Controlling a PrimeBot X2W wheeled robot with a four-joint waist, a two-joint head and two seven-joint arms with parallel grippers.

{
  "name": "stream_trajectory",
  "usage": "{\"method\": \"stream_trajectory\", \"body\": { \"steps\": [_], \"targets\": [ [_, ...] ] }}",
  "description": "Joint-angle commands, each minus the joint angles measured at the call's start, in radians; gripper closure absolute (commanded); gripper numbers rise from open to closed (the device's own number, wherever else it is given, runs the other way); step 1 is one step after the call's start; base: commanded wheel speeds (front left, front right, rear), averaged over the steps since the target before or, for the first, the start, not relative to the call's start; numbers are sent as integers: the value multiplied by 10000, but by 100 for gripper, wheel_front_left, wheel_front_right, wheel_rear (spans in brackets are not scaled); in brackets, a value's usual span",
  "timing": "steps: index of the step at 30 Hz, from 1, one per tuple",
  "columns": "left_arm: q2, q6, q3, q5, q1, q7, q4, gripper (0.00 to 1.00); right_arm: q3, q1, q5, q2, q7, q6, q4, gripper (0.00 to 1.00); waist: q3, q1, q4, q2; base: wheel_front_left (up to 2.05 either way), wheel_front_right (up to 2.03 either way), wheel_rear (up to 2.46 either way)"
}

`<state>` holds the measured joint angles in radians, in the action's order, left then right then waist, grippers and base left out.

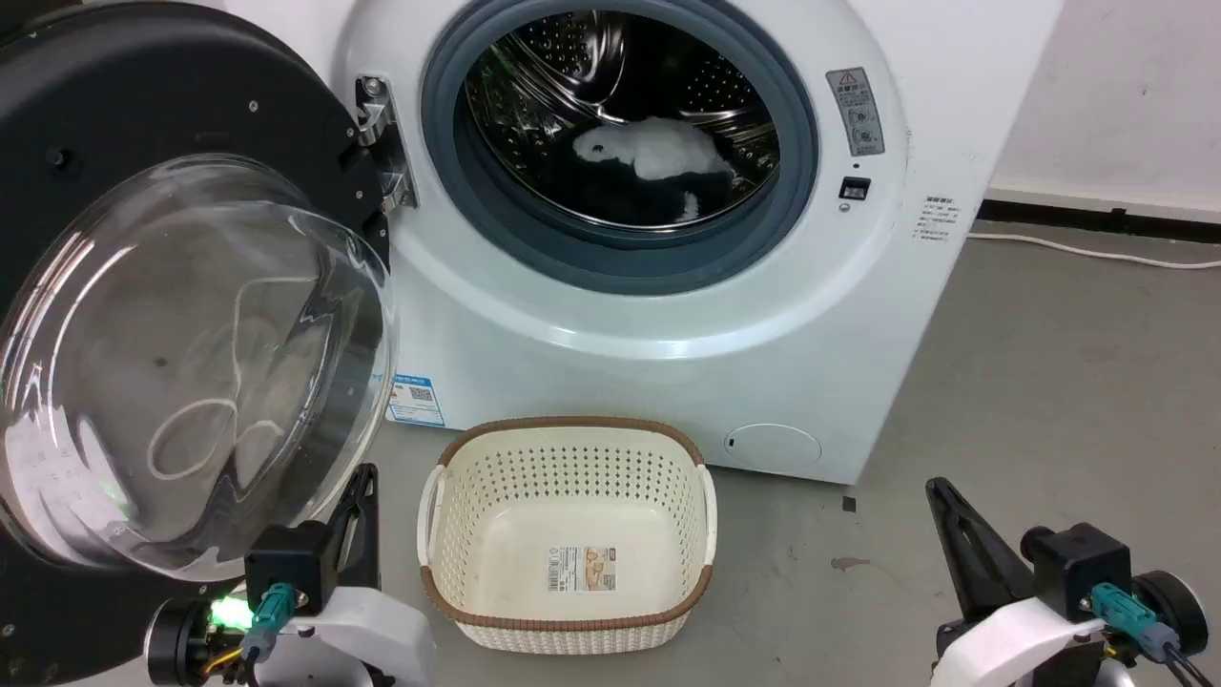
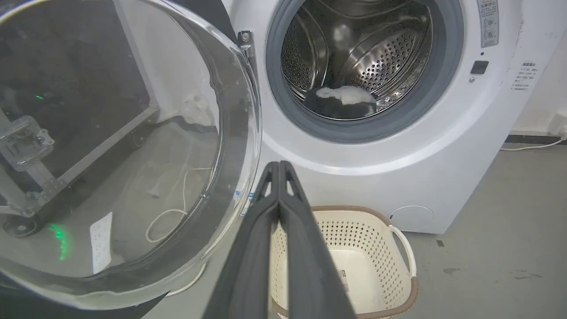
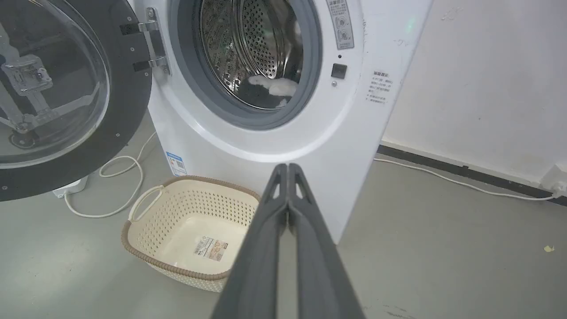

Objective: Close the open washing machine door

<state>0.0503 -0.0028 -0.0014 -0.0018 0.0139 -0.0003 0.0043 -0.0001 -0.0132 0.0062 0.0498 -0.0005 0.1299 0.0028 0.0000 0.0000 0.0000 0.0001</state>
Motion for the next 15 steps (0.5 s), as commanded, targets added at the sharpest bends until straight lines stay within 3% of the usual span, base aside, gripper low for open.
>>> {"method": "stream_trajectory", "body": {
  "steps": [1,15],
  "targets": [
    [-1,28,14,18,-139,3,-43,100,1,132,-62,4,5,8,-28,100,0,0,0,-1,0,0,0],
    [-1,28,14,18,-139,3,-43,100,1,132,-62,4,5,8,-28,100,0,0,0,-1,0,0,0]
  ]
}}
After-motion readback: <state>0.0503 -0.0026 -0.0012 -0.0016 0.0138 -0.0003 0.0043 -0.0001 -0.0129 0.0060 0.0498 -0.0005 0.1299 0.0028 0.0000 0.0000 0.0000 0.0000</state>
